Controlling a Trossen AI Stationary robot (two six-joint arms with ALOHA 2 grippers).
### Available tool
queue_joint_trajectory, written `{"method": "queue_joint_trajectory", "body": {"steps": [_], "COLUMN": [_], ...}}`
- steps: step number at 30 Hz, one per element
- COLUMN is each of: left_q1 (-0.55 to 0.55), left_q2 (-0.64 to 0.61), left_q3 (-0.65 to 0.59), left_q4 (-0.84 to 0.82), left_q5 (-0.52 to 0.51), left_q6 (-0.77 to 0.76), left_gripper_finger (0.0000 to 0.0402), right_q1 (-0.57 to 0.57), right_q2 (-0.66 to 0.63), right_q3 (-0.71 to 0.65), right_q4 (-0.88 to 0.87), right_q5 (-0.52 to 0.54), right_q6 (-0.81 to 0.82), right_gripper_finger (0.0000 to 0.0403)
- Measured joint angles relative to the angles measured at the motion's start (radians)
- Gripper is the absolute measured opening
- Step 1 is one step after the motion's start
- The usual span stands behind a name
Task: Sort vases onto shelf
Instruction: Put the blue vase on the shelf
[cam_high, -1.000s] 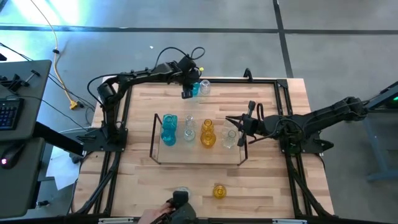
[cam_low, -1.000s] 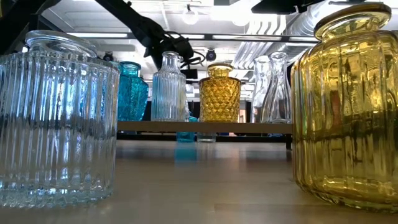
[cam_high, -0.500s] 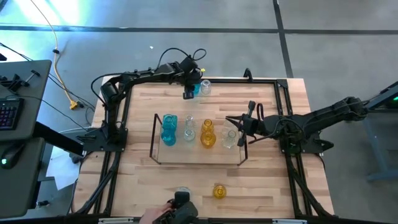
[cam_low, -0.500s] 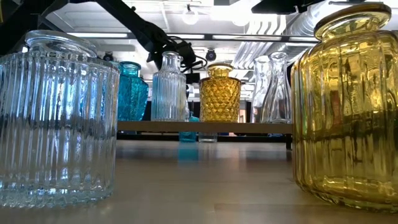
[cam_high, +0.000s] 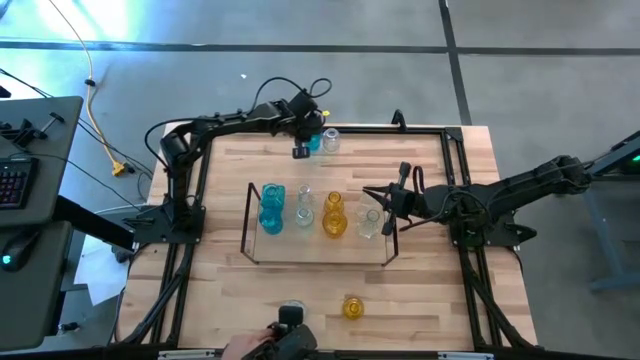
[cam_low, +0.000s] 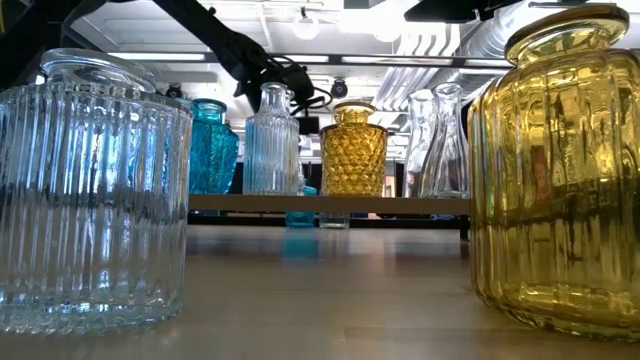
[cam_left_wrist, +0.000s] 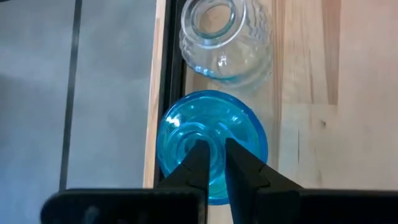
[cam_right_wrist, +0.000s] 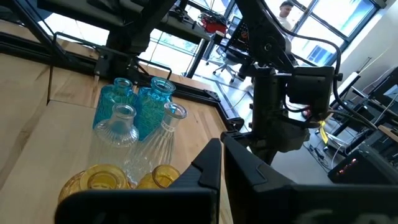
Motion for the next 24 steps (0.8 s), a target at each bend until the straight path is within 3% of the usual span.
{"method": "queue_joint_trajectory", "body": {"steps": [14, 24], "left_q1": [-0.006, -0.040], "left_q2": [-0.077, -0.265], "left_q3": [-0.007, -0.004], "left_q4": [-0.103, -0.149], "left_q5": [-0.028, -0.083], "left_q6": [0.001, -0.031], "left_gripper_finger": [0.0012, 0.0010], "right_q1": [0.000, 0.000], "right_q2": [0.000, 0.000], "right_q3": [0.000, 0.000], "right_q4": [0.000, 0.001], "right_q5": [-0.024, -0.026], "right_q6": [0.000, 0.000], "right_gripper_finger": [0.0000, 0.0000]}}
